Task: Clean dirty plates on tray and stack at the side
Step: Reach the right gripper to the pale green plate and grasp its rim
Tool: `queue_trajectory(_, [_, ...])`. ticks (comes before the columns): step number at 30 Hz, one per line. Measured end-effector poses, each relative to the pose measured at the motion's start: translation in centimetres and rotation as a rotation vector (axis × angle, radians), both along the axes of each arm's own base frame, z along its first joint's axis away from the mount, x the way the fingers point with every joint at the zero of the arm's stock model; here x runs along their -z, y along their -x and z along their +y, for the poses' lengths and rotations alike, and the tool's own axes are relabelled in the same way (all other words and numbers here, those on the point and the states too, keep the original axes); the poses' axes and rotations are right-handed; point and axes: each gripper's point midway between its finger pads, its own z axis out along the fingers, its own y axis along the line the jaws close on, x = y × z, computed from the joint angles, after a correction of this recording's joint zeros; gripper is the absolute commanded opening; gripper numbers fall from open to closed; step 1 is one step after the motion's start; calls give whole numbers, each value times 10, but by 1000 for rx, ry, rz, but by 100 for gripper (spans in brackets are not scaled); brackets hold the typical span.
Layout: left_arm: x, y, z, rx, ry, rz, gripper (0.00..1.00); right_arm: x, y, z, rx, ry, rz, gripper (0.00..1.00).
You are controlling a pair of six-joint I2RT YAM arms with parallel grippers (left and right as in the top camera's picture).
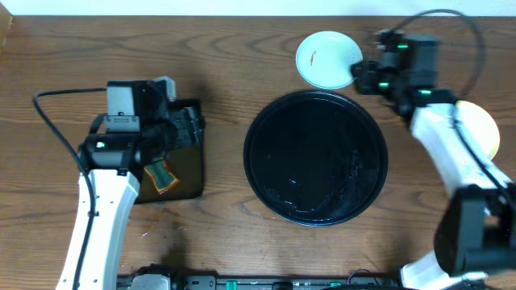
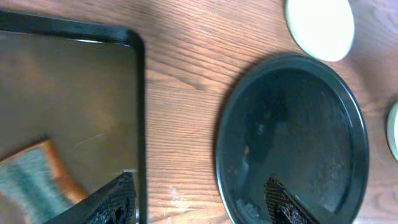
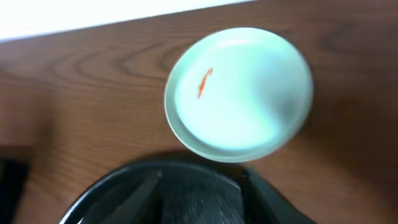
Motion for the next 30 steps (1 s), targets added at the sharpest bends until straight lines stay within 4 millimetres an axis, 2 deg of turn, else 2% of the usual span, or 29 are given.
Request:
queue_trajectory(2, [0, 1, -6, 18, -2, -4, 68, 16, -10, 10, 8, 39, -14, 41])
queue_trajectory(4, [0, 1, -7, 23, -3, -4, 68, 34, -17, 9, 33, 71, -6, 42])
queue_trajectory(9, [0, 1, -7, 23, -3, -3, 68, 78, -30, -13, 155, 64, 66, 42])
queue_trajectory(12, [0, 1, -7, 24, -4, -4, 68, 95, -42, -26, 238, 5, 112, 45])
queue_trajectory(17, [-1, 1, -7, 24, -4, -6, 68, 111, -66, -39, 342, -113, 156, 49])
queue_trajectory(23, [-1, 1, -7, 24, -4, -7, 68, 128, -78, -40, 418, -212, 188, 49])
queue_trajectory(27, [-1, 0, -7, 24, -4, -7, 68, 135, -79, -39, 434, -231, 200, 41])
queue_trajectory(30, [-1, 1, -7, 24, -4, -7, 68, 137, -77, -41, 454, -224, 212, 25])
